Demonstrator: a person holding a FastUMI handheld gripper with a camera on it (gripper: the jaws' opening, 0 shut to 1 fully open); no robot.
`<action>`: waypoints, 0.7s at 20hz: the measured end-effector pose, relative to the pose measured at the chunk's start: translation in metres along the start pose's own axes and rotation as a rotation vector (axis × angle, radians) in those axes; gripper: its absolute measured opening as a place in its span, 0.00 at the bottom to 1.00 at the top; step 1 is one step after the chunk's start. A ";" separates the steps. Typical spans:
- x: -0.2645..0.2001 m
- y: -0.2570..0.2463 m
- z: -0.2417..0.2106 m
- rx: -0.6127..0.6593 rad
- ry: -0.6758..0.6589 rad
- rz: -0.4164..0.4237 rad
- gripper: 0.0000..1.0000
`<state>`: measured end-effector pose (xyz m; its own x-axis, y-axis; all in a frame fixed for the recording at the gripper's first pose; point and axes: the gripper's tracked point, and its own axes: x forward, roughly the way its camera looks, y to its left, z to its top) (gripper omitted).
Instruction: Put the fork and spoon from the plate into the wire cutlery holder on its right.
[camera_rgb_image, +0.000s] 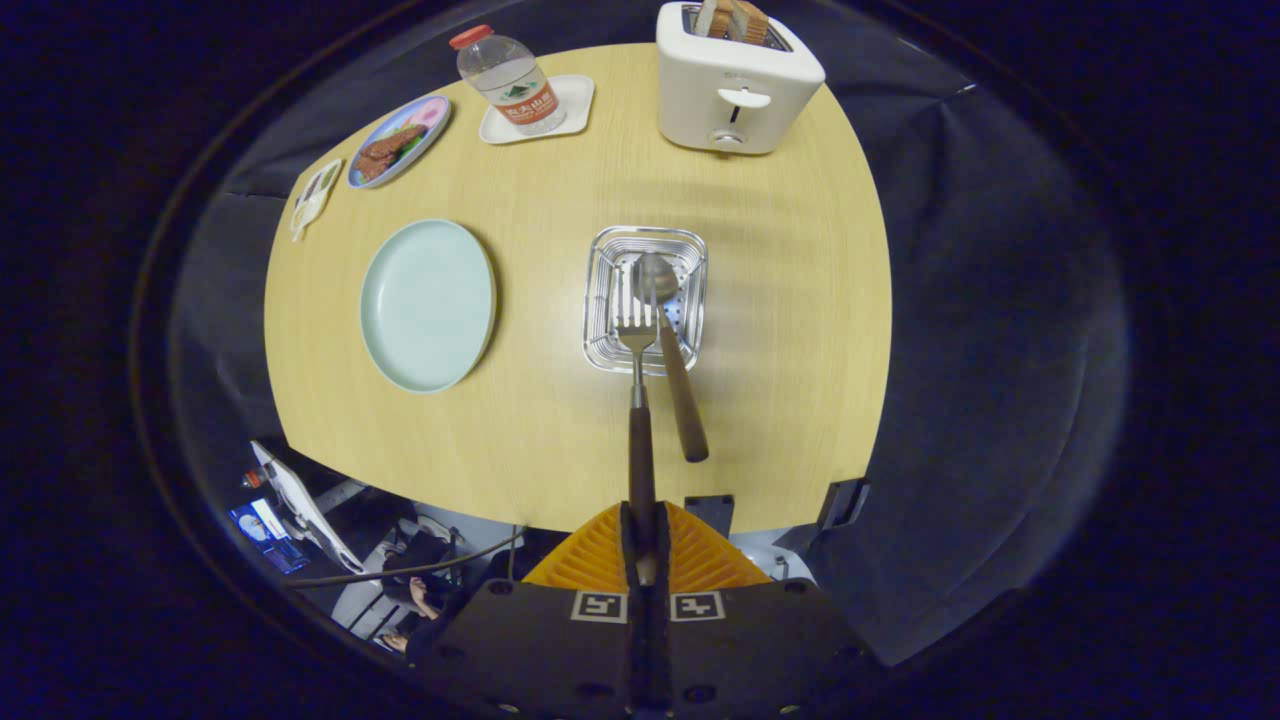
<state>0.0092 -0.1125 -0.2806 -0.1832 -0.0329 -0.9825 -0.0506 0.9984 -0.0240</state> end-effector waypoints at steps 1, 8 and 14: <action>0.001 -0.001 0.003 -0.010 0.028 -0.012 0.01; 0.006 0.002 0.027 -0.091 0.130 -0.102 0.01; 0.008 0.004 0.037 -0.111 0.147 -0.116 0.05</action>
<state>0.0441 -0.1069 -0.2958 -0.3106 -0.1615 -0.9367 -0.1857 0.9768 -0.1069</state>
